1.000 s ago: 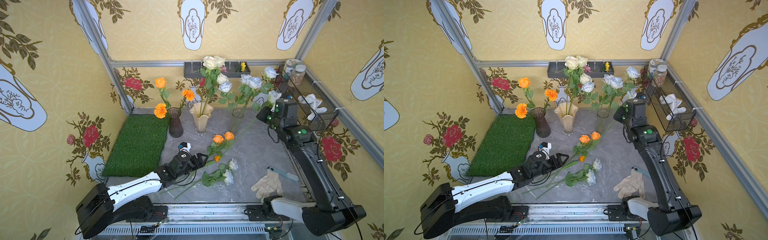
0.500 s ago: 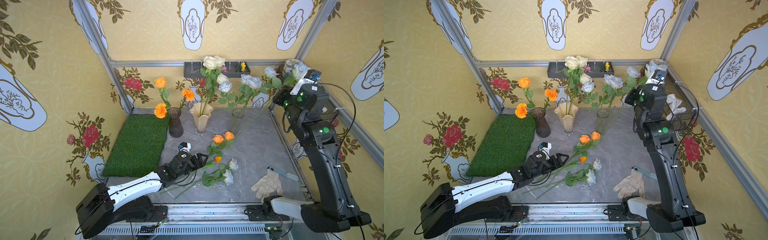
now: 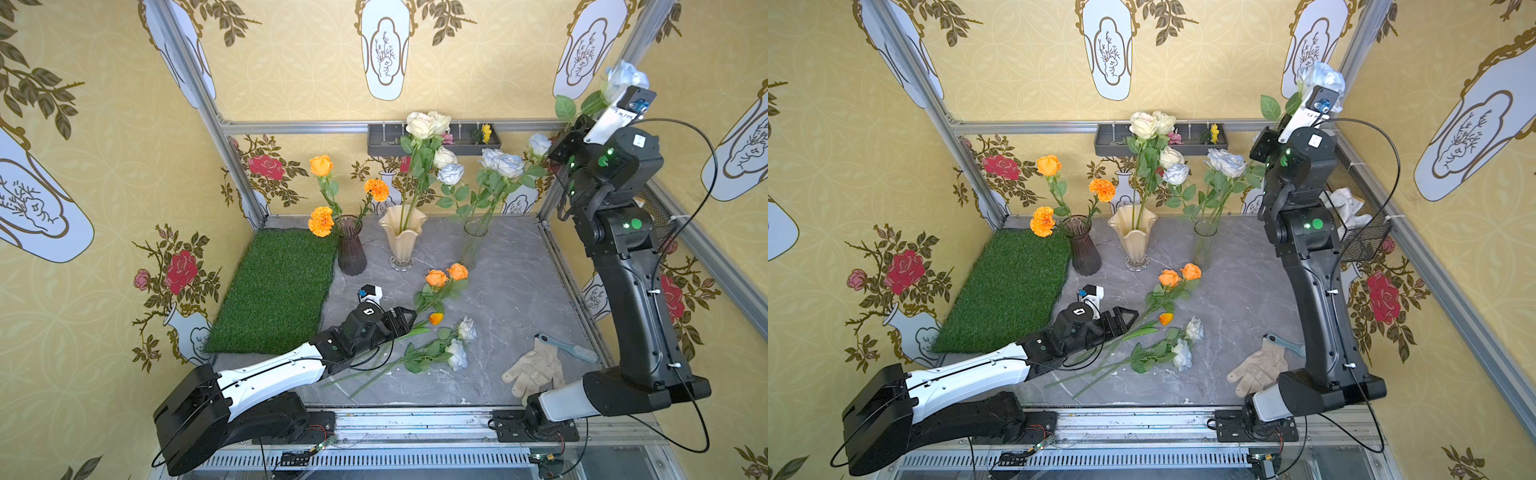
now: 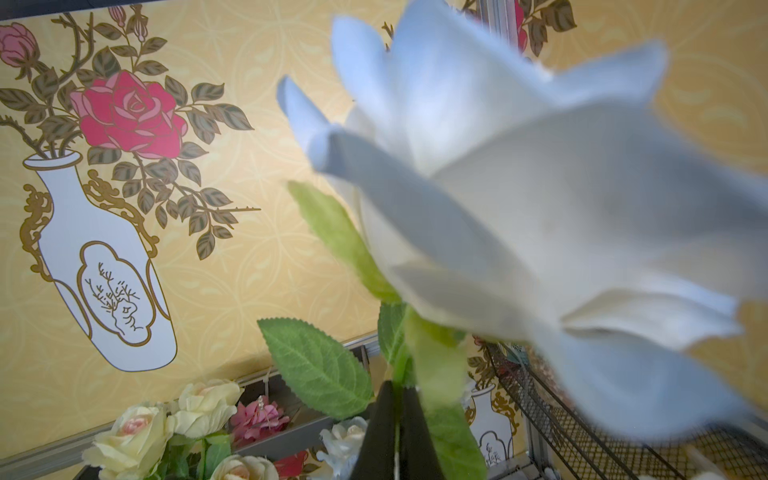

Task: Arrange the flowers in different vases according to their colors
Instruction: Insert the flower into the vase.

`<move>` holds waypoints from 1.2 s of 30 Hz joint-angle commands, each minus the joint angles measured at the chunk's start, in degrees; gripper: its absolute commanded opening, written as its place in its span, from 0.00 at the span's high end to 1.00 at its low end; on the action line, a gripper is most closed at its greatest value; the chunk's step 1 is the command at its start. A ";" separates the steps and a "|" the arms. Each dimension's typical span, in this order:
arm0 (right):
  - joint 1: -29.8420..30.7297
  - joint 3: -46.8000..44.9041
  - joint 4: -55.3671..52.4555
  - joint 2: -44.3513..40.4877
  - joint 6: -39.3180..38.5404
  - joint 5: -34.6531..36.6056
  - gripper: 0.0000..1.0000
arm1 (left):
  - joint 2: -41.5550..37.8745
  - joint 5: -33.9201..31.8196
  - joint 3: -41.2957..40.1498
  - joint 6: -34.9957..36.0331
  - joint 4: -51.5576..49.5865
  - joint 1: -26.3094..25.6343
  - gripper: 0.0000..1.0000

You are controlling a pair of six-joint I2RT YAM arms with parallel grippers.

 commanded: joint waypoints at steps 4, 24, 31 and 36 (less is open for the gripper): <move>0.57 0.89 7.82 3.10 -3.76 -0.65 1.00 | 1.25 0.67 1.02 1.10 0.79 0.01 0.13; 1.21 -20.47 12.00 -1.45 -0.34 -1.10 1.00 | 1.46 0.43 0.99 1.50 0.98 0.08 0.13; 0.22 -26.80 12.67 -1.39 4.97 -1.90 1.00 | 1.55 0.51 1.10 1.52 0.91 0.04 0.13; -0.68 -27.74 10.25 -1.53 8.31 -2.37 0.58 | 1.61 0.34 1.09 1.45 0.92 0.02 0.13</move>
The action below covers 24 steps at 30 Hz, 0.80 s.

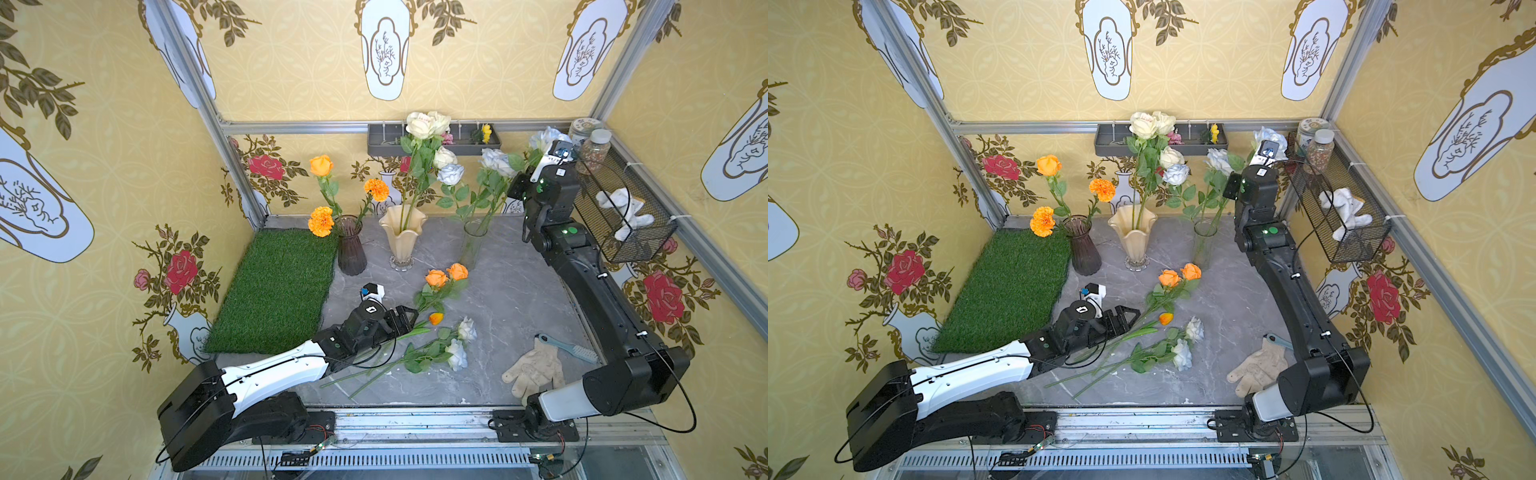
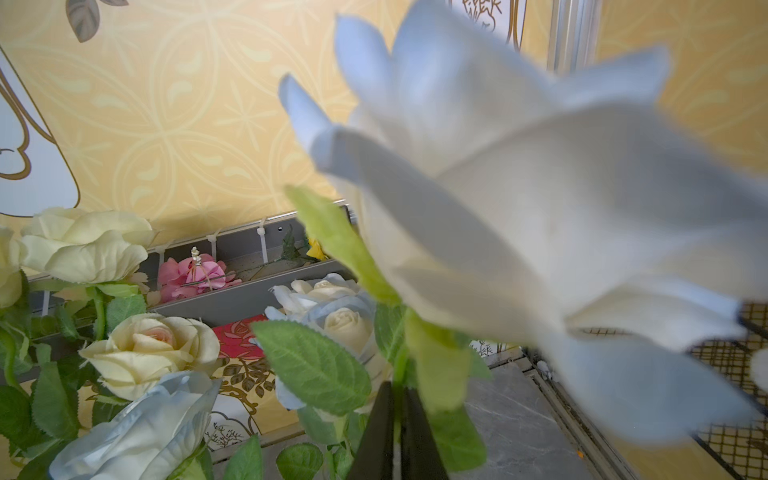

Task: Arrange the flowers in different vases according to their colors
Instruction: Insert the flower into the vase.

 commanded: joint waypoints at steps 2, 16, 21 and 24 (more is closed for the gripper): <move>-0.29 -0.30 0.12 -0.95 3.89 -0.44 0.42 | 0.27 0.20 0.18 0.60 0.85 0.03 0.12; -0.51 2.75 -23.17 -10.61 15.34 -1.69 0.13 | -1.12 0.39 -0.93 0.43 1.79 0.01 0.12; -0.31 -0.58 -35.11 -14.66 22.98 -9.84 0.16 | -1.67 0.70 -1.39 0.12 2.26 -0.02 0.12; 2.07 -6.56 -39.02 -17.93 26.29 -13.77 0.22 | -2.21 0.74 -1.91 -0.23 2.63 -0.05 0.12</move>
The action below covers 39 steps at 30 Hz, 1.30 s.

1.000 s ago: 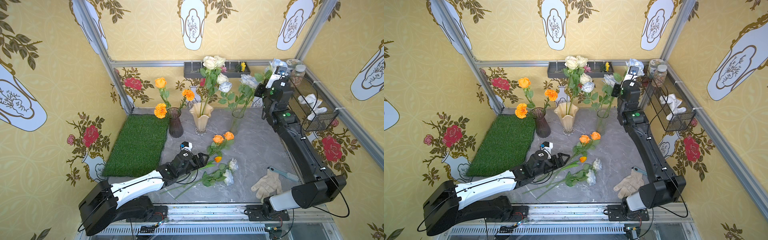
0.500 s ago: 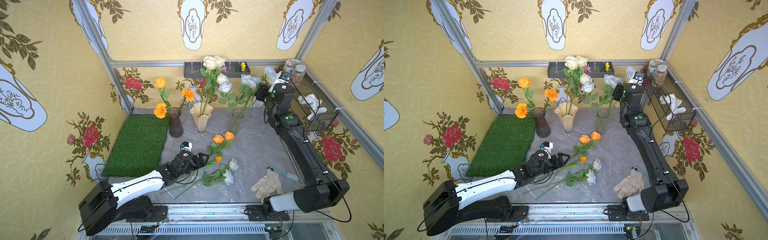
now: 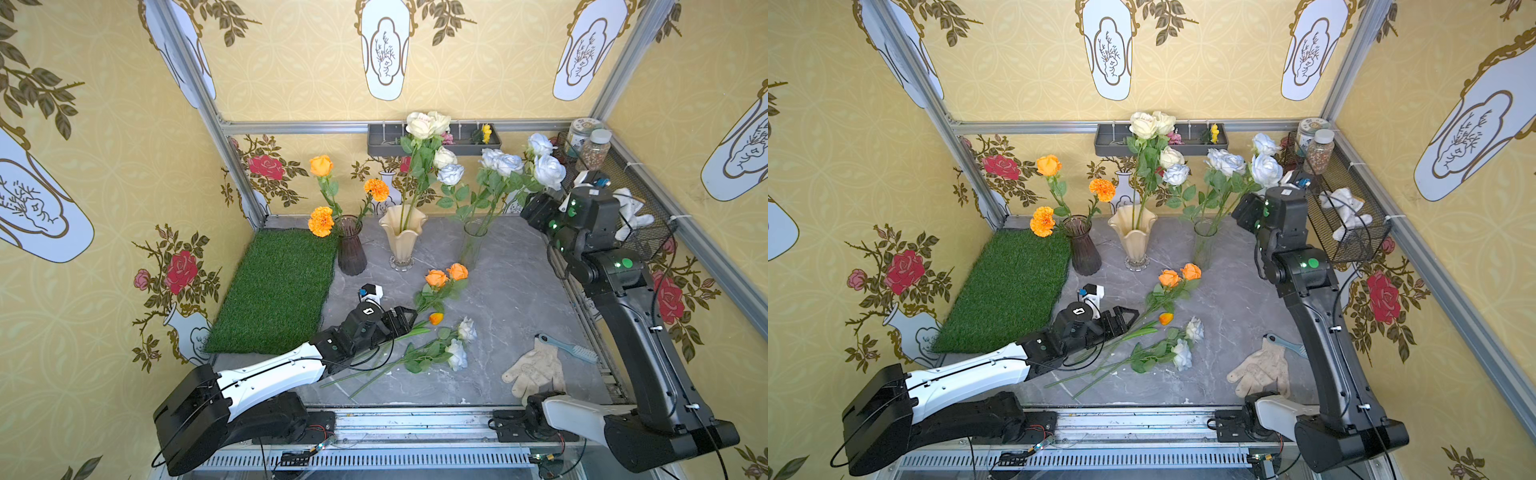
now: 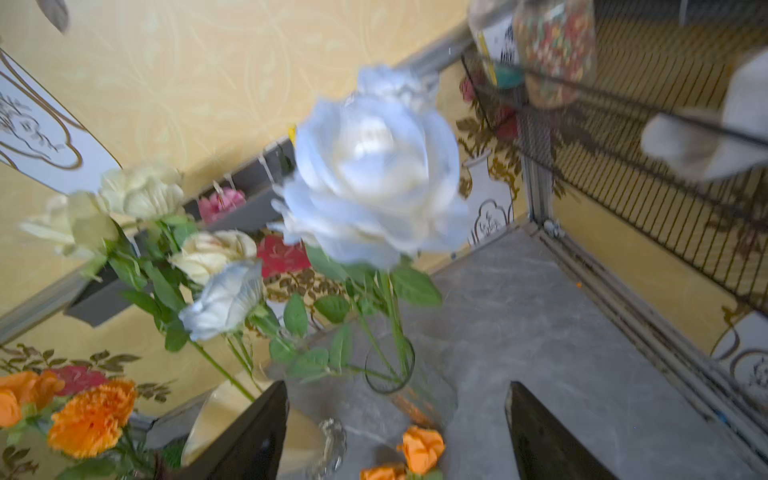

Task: Arrange the flowers in different vases according to their colors
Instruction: Insert the flower into the vase, then adjust the flower at the center of the board.

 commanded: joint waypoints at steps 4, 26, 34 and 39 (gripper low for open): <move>13.91 -11.41 -12.04 -5.45 13.14 -1.63 0.25 | -1.55 0.55 -1.64 -0.76 2.31 -0.10 0.12; 64.91 -36.66 4.55 10.08 59.88 9.96 0.25 | -26.69 -5.59 -16.93 -6.66 3.99 -0.46 0.15; 62.94 -42.57 12.52 14.38 66.84 8.90 0.20 | -29.95 -4.98 -18.07 -6.91 2.82 -0.41 0.16; 57.44 -47.52 17.52 13.93 69.10 7.65 0.23 | -29.49 -4.60 -17.80 -6.73 2.63 -0.48 0.16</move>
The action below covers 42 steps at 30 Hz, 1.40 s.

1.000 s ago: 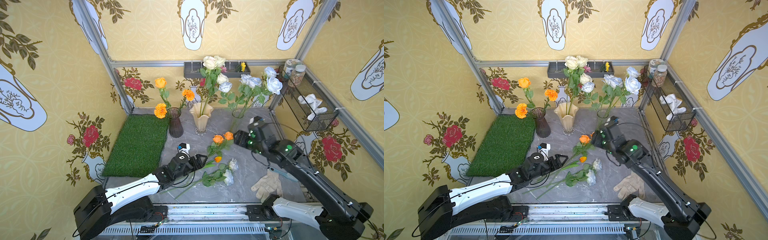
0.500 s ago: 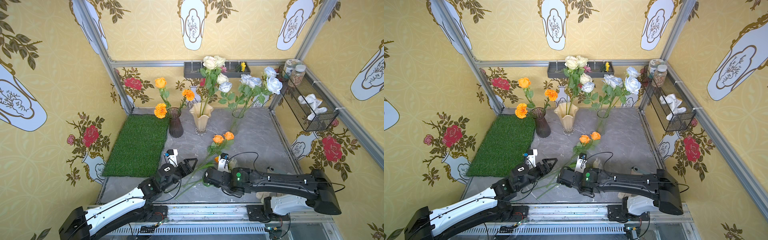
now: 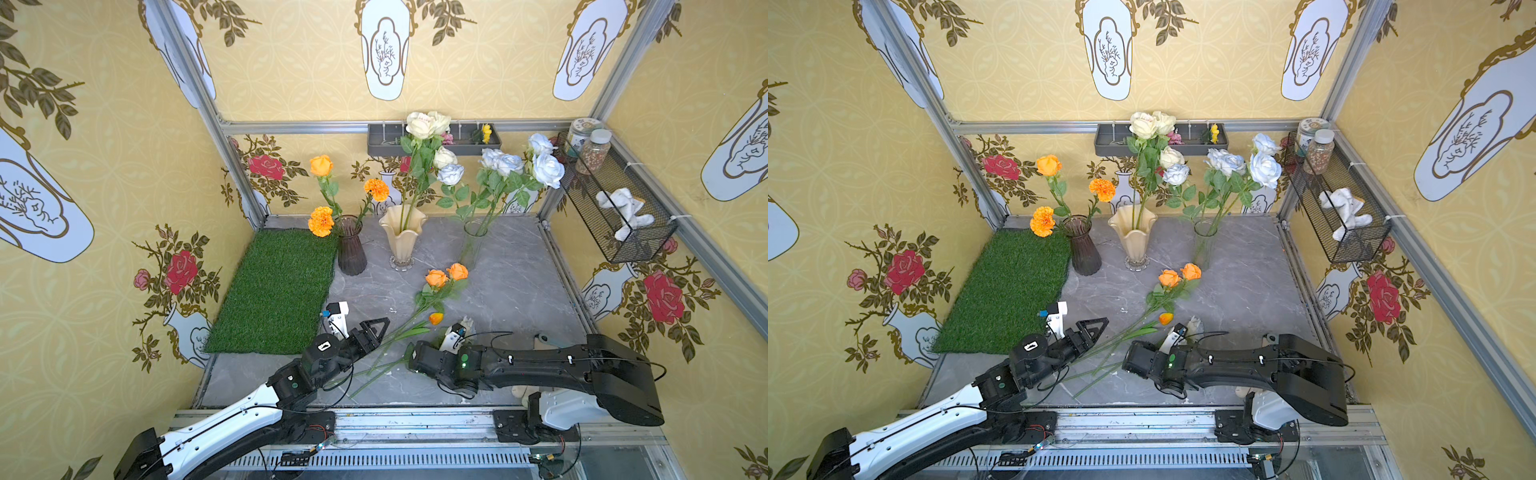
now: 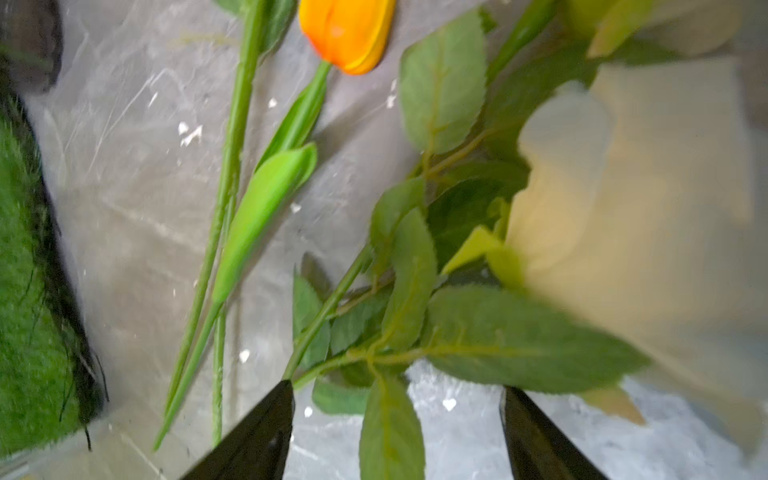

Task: Arrange the flowers in different vases according to their colors
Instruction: Adjust the flower at the center of the board, then pick up the flower at the center of the board.

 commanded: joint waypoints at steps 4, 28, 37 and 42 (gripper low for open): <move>-6.87 -3.62 6.70 -1.74 1.32 -1.28 0.23 | 1.12 0.71 0.32 0.30 0.77 0.01 0.16; -9.69 2.05 -14.72 -14.78 -8.53 1.66 0.28 | 15.44 4.79 7.65 3.68 1.78 0.00 0.18; 3.20 0.88 -15.24 -9.96 1.84 5.75 0.32 | 14.45 3.99 15.38 1.95 -17.51 -0.09 0.26; 2.47 -1.12 -9.41 -8.39 2.46 5.69 0.48 | 16.83 2.91 20.58 2.22 -29.18 -2.14 0.31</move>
